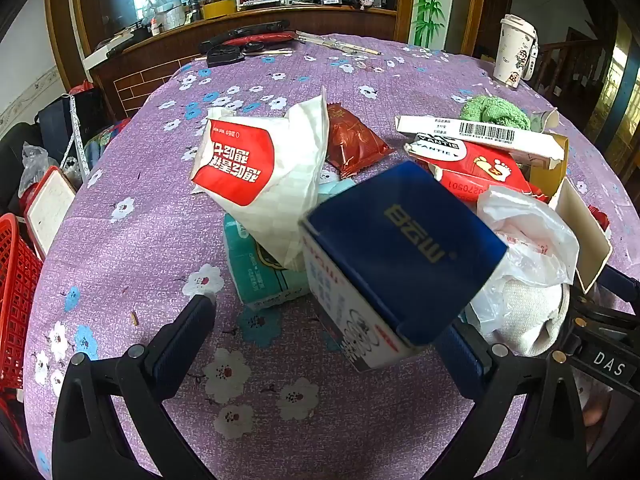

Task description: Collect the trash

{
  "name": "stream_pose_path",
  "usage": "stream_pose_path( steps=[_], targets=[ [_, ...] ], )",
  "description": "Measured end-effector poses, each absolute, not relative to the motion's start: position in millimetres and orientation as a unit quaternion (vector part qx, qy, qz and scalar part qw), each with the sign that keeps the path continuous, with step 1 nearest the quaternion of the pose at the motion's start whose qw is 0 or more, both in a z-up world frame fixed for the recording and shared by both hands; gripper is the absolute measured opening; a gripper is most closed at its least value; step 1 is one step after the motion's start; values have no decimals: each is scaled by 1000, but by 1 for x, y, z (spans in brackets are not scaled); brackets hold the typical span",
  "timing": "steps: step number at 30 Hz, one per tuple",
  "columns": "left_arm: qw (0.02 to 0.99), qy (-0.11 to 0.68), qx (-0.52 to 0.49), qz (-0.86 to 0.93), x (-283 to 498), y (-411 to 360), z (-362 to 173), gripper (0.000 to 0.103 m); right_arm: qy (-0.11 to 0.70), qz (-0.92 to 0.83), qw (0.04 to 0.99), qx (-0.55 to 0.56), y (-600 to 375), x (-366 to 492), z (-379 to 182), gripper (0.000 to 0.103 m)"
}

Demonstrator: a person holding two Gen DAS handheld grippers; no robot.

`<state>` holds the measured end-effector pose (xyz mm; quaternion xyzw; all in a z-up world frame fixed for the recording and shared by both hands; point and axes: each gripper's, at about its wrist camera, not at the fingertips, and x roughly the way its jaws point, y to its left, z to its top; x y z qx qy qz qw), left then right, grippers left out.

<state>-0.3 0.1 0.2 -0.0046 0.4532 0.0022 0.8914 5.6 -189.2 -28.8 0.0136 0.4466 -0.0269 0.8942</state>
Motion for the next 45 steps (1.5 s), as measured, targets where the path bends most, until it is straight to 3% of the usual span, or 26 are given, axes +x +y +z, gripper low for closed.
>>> stream_pose_path(
  steps=[8,13,18,24,45],
  targets=[
    [882,471,9,-21,-21,7,11,103,466,19,884,5,-200,-14,-11,103],
    [918,393,38,-37,-76,12,45,103,415,30,909,-8,-200,-64,18,103],
    [962,269,28,-25,-147,35,75,103,314,16,949,-21,-181,-129,58,103],
    [980,194,27,19,-193,59,84,103,261,-1,965,-22,-162,-173,66,101],
    [979,200,24,39,-213,67,69,103,201,-1,979,-48,-140,-207,68,98]
  ],
)
